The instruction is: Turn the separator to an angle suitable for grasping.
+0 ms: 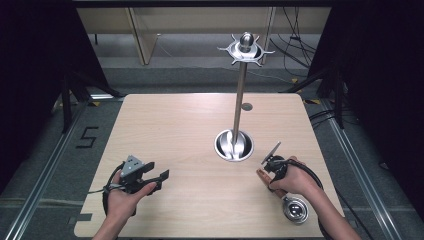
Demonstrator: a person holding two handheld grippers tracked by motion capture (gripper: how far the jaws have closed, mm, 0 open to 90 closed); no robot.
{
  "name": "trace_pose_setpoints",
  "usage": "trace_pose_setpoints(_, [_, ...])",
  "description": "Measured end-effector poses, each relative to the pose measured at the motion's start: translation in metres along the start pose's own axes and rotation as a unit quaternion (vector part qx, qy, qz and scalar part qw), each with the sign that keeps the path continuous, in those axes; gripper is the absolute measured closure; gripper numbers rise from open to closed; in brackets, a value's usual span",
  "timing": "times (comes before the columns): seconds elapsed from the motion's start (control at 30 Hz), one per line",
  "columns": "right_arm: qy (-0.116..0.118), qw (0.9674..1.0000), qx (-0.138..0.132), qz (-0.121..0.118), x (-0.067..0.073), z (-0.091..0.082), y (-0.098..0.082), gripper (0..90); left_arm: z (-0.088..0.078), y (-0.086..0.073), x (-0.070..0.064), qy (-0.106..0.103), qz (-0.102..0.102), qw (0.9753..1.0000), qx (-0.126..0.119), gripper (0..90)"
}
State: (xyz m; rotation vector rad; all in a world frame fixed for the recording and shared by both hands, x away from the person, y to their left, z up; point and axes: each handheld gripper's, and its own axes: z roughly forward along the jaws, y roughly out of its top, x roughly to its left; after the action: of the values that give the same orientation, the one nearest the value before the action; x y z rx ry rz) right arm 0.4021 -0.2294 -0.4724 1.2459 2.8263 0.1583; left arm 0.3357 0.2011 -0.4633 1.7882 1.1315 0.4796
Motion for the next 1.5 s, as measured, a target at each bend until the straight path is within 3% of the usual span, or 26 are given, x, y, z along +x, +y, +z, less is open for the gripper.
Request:
trace_pose_setpoints(0.13, [0.004,0.9998,0.009,0.015,0.003,-0.001,0.0,67.4,0.0,0.0,0.0,0.0,-0.001,1.0,-0.001,34.2])
trace_pose_setpoints(0.17, [-0.003,0.9998,0.003,-0.019,-0.001,0.0,-0.001,68.4,-0.001,0.0,0.0,0.001,0.0,1.0,0.001,34.2])
trace_pose_setpoints(0.3, [-0.009,0.9999,-0.003,-0.01,0.0,-0.004,-0.003,68.6,0.0,0.0,0.001,-0.003,-0.001,1.0,-0.002,34.2])
trace_pose_setpoints(0.4, [-0.008,0.9997,-0.023,-0.003,0.0,-0.009,-0.006,68.7,-0.001,0.0,0.0,0.002,0.0,1.0,0.001,34.2])
trace_pose_setpoints(0.47, [-0.011,0.9986,-0.052,-0.002,0.0,-0.014,-0.011,68.7,-0.001,0.0,0.0,0.002,0.0,1.0,0.001,34.2])
trace_pose_setpoints(0.63, [-0.012,0.9957,-0.092,0.01,-0.002,-0.025,-0.018,68.8,0.0,0.0,0.001,-0.001,0.0,1.0,-0.002,34.2])
trace_pose_setpoints(0.73, [-0.01,0.9942,-0.105,0.021,-0.002,-0.031,-0.022,68.8,0.0,0.0,0.001,-0.001,-0.001,1.0,-0.002,34.2])
trace_pose_setpoints(0.77, [-0.012,0.9909,-0.13,0.03,-0.003,-0.035,-0.026,68.8,0.0,0.0,0.0,-0.001,-0.003,1.0,-0.003,34.2])
trace_pose_setpoints(0.87, [-0.016,0.9848,-0.169,0.036,-0.003,-0.04,-0.034,68.9,-0.001,0.0,0.0,-0.002,-0.001,1.0,-0.001,34.2])
trace_pose_setpoints(0.93, [-0.019,0.9829,-0.179,0.037,-0.003,-0.043,-0.036,68.9,-0.001,0.0,0.0,0.0,0.001,1.0,0.0,34.2])
trace_pose_setpoints(1.0, [-0.027,0.9786,-0.201,0.035,-0.003,-0.046,-0.04,68.9,-0.001,0.0,0.0,-0.001,0.001,1.0,-0.001,34.2])
trace_pose_setpoints(1.07, [-0.037,0.9719,-0.231,0.029,-0.004,-0.052,-0.045,69.0,-0.001,0.0,0.0,-0.001,0.001,1.0,-0.001,34.2])
trace_pose_setpoints(1.13, [-0.046,0.9677,-0.247,0.027,-0.005,-0.055,-0.047,69.0,-0.001,0.0,0.0,-0.001,0.0,1.0,-0.002,34.2])
trace_pose_setpoints(1.17, [-0.046,0.9677,-0.247,0.027,-0.005,-0.055,-0.047,69.0,-0.001,0.0,0.0,-0.001,0.0,1.0,-0.002,34.2])
trace_pose_setpoints(1.2, [-0.055,0.9604,-0.272,0.02,-0.006,-0.058,-0.047,69.0,-0.001,0.0,0.0,0.001,0.0,1.0,-0.002,34.2])
trace_pose_setpoints(1.23, [-0.055,0.9604,-0.272,0.02,-0.006,-0.058,-0.047,69.0,-0.001,0.0,0.0,0.001,0.0,1.0,-0.002,34.2])
trace_pose_setpoints(1.27, [-0.063,0.9555,-0.287,0.025,-0.006,-0.064,-0.047,69.1,-0.001,0.0,0.0,0.001,0.0,1.0,-0.002,34.2])
trace_pose_setpoints(1.3, [-0.06,0.9533,-0.294,0.034,-0.005,-0.067,-0.047,69.1,-0.001,0.0,0.0,0.001,0.0,1.0,-0.002,34.2])
trace_pose_setpoints(1.33, [-0.06,0.9533,-0.294,0.034,-0.005,-0.067,-0.047,69.1,-0.001,0.0,0.0,0.001,0.0,1.0,-0.002,34.2])
trace_pose_setpoints(1.4, [-0.067,0.9475,-0.311,0.031,-0.005,-0.072,-0.047,69.0,-0.001,0.0,0.0,0.002,-0.001,1.0,-0.003,34.2])
trace_pose_setpoints(1.43, [-0.077,0.9407,-0.33,0.025,-0.005,-0.076,-0.048,69.1,-0.001,0.0,0.0,0.002,-0.001,1.0,-0.003,34.2])
trace_pose_setpoints(1.47, [-0.079,0.937,-0.339,0.028,-0.005,-0.078,-0.047,69.0,-0.001,0.0,0.0,0.002,0.0,1.0,-0.003,34.2])
trace_pose_setpoints(1.5, [-0.079,0.937,-0.339,0.028,-0.005,-0.078,-0.047,69.0,-0.001,0.0,0.0,0.002,0.0,1.0,-0.003,34.2])
